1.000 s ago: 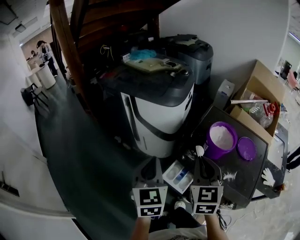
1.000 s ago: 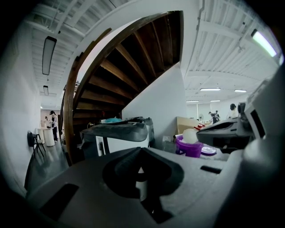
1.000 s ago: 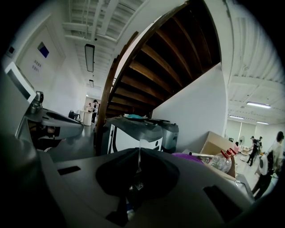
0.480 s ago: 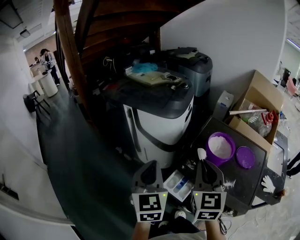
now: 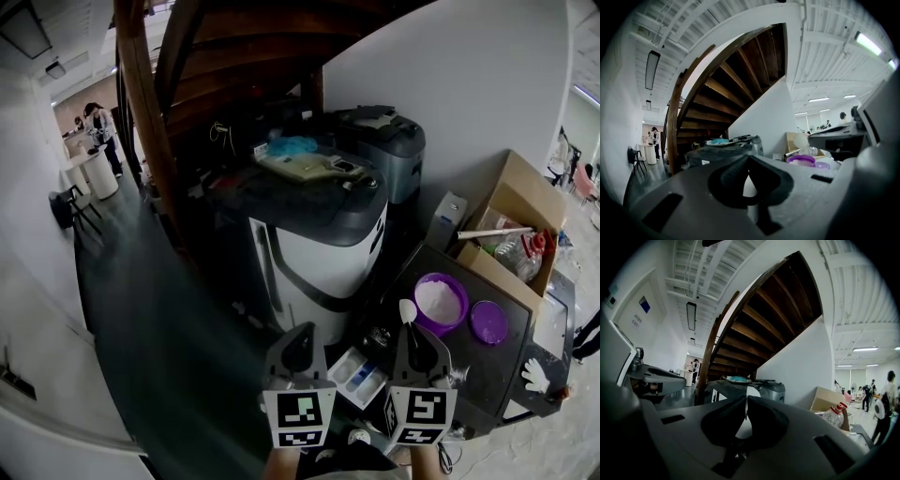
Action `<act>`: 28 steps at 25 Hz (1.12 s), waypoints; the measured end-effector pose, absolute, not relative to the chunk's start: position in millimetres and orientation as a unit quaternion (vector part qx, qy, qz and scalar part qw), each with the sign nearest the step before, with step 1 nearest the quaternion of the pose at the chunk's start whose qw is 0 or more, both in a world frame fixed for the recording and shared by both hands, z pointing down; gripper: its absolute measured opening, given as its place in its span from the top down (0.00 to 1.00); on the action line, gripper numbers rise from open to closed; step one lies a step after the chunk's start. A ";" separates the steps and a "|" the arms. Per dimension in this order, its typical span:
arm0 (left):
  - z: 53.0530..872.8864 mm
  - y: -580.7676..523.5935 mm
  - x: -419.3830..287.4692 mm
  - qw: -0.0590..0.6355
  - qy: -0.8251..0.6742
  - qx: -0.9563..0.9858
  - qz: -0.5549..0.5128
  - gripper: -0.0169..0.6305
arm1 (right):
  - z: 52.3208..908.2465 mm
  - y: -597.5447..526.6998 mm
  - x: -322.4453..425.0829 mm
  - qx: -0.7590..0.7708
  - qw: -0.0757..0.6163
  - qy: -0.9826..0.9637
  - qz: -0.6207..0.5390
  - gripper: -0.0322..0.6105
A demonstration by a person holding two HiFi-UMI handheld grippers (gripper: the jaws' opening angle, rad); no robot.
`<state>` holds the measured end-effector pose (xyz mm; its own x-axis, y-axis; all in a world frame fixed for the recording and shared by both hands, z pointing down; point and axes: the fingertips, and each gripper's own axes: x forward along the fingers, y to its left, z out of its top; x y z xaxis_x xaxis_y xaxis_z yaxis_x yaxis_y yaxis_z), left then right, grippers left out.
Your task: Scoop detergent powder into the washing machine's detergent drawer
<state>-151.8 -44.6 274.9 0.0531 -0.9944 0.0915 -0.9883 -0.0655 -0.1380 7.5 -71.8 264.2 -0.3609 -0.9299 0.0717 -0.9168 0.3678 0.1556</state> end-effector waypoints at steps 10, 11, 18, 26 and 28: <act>276.0 -45.5 -153.9 0.017 0.684 -0.725 -0.082 0.97 | 262.6 -74.2 10.0 0.565 0.069 -0.821 -0.040 0.92; 276.3 -45.9 -153.9 0.017 0.684 -0.725 -0.082 0.97 | 262.5 -74.5 10.3 0.565 0.069 -0.821 -0.040 0.92; 280.6 -48.7 -155.2 0.013 0.685 -0.724 -0.080 0.97 | 264.6 -78.0 10.4 0.566 0.069 -0.821 -0.038 0.92; 281.7 -51.8 -155.3 0.011 0.683 -0.725 -0.082 0.97 | 265.8 -80.4 10.1 0.566 0.070 -0.821 -0.036 0.92; 281.7 -52.1 -155.3 0.010 0.683 -0.726 -0.082 0.97 | 265.8 -80.5 10.2 0.566 0.069 -0.821 -0.036 0.92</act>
